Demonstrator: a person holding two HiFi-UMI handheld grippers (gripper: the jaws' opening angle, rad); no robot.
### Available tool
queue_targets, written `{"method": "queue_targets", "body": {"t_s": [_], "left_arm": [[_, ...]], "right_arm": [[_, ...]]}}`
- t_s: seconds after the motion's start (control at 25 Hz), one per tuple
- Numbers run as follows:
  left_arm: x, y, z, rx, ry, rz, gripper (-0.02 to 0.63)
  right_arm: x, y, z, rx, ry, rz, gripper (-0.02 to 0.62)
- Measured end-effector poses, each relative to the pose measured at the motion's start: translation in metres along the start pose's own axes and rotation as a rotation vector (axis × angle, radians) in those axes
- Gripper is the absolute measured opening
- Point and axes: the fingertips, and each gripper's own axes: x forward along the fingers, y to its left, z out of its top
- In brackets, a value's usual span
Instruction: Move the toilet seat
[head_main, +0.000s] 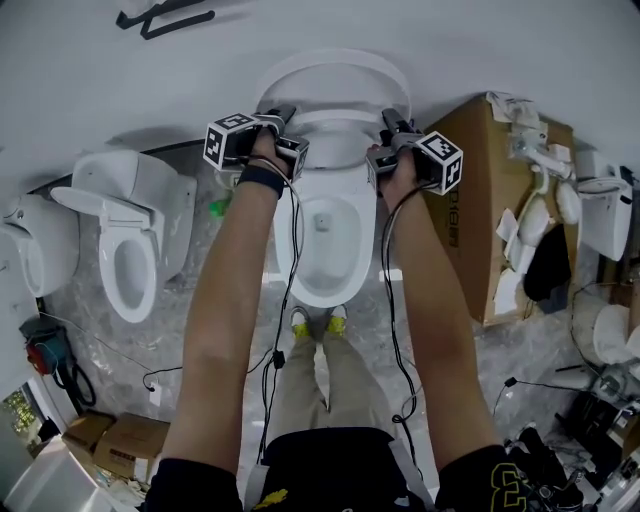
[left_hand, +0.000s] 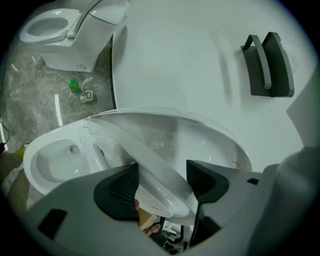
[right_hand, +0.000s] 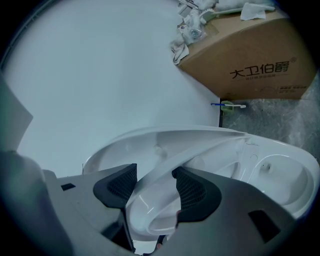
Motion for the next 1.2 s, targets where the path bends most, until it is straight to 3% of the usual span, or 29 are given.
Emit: {"method": "queue_targets", "body": {"t_s": [0.56, 0.96, 1.08, 1.2], "left_arm": [[0.013, -0.009, 0.009, -0.022, -0.02, -0.007, 0.318], [0.018, -0.014, 0.009, -0.009, -0.028, -0.037, 0.319], [0.015, -0.007, 0.004, 0.001, 0.029, 0.0, 0.325], [-0.002, -0.008, 0.008, 0.019, -0.008, -0.006, 0.328]], "right_arm": [[0.012, 0.006, 0.005, -0.034, 0.012, -0.006, 0.268], [0.013, 0.01, 0.011, -0.05, 0.012, 0.044, 0.264], [0.009, 0.003, 0.006, -0.033, 0.065, 0.022, 0.268], [0.001, 0.005, -0.009, 0.003, 0.135, 0.046, 0.286]]}}
